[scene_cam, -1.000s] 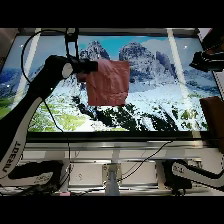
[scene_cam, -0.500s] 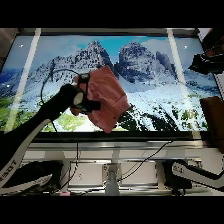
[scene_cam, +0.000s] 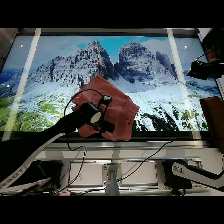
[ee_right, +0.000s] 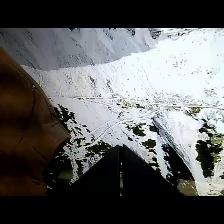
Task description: Fold the clothes and pants, and hang the long-sleeved shirts on hangers.
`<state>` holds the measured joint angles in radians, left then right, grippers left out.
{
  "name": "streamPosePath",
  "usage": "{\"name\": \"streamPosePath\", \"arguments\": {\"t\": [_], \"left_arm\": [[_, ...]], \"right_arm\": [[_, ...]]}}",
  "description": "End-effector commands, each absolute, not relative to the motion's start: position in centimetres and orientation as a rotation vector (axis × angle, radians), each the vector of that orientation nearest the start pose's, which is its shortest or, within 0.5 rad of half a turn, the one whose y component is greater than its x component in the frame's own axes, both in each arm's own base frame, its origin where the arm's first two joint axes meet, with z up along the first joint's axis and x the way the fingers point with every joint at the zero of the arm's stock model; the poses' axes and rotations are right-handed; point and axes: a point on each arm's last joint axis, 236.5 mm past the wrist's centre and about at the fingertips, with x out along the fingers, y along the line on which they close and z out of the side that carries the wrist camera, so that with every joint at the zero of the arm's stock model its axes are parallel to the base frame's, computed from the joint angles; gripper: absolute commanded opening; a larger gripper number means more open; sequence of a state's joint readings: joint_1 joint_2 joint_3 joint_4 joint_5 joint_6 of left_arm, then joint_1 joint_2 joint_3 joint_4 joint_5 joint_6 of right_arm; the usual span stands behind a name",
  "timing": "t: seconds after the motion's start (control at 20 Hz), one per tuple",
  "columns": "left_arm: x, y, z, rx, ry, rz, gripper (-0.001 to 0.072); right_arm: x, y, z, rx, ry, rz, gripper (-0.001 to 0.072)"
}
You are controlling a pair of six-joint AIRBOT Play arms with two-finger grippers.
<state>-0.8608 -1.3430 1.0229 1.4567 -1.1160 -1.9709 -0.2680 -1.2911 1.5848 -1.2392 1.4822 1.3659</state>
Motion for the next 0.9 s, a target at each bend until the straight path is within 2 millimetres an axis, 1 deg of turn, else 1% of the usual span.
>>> {"name": "streamPosePath", "arguments": {"t": [0.0,0.05,0.1,0.15,0.2,0.25,0.3,0.35,0.4,0.45,0.5,0.6,0.65,0.7,0.75,0.85], "left_arm": [[20.6,-28.4,-5.8,0.242,1.486,-0.504,0.0402],[20.8,-28.3,-5.7,0.239,1.482,-0.502,0.0475],[21.1,-28.2,-5.4,0.242,1.471,-0.509,0.0475],[21.4,-28.5,-4.7,0.258,1.446,-0.540,0.0474],[21.8,-29.0,-3.5,0.268,1.405,-0.579,0.0474],[22.5,-29.7,-1.9,0.260,1.349,-0.614,0.0475],[23.3,-30.5,0.0,0.235,1.287,-0.639,0.0475],[24.0,-30.8,2.0,0.230,1.224,-0.655,0.0477],[24.7,-30.8,3.8,0.230,1.170,-0.659,0.0484],[25.1,-30.6,5.5,0.226,1.122,-0.663,0.0484],[25.6,-30.1,7.1,0.235,1.069,-0.658,0.0484],[26.4,-28.8,9.4,0.262,0.982,-0.637,0.0484],[26.6,-28.2,10.3,0.270,0.949,-0.629,0.0484],[26.9,-27.8,11.1,0.279,0.922,-0.619,0.0484],[27.0,-27.5,11.5,0.286,0.904,-0.613,0.0484],[27.2,-27.3,11.7,0.291,0.896,-0.608,0.0484]], "right_arm": [[39.5,-3.5,12.0,0.172,1.156,0.142,0.0181],[39.4,-3.8,10.2,0.172,1.175,0.134,0.0304],[38.9,-3.8,8.0,0.173,1.212,0.136,0.0321],[37.8,-3.3,5.5,0.186,1.263,0.157,0.0321],[36.5,-2.2,3.4,0.221,1.315,0.196,0.0331],[35.3,-0.3,1.6,0.272,1.351,0.267,0.0340],[34.6,1.5,0.4,0.338,1.360,0.324,0.0346],[34.1,3.4,-0.4,0.422,1.360,0.373,0.0396],[33.9,5.2,-0.9,0.517,1.345,0.415,0.0461],[33.9,6.6,-1.2,0.598,1.322,0.445,0.0501],[34.0,7.9,-1.4,0.664,1.298,0.468,0.0537],[33.5,9.9,-2.6,0.703,1.294,0.485,0.0581],[33.0,10.9,-3.4,0.692,1.310,0.490,0.0656],[32.8,11.9,-4.3,0.669,1.315,0.489,0.0686],[32.9,12.8,-5.0,0.661,1.311,0.464,0.0683],[33.8,14.4,-6.1,0.645,1.283,0.409,0.0664]]}}
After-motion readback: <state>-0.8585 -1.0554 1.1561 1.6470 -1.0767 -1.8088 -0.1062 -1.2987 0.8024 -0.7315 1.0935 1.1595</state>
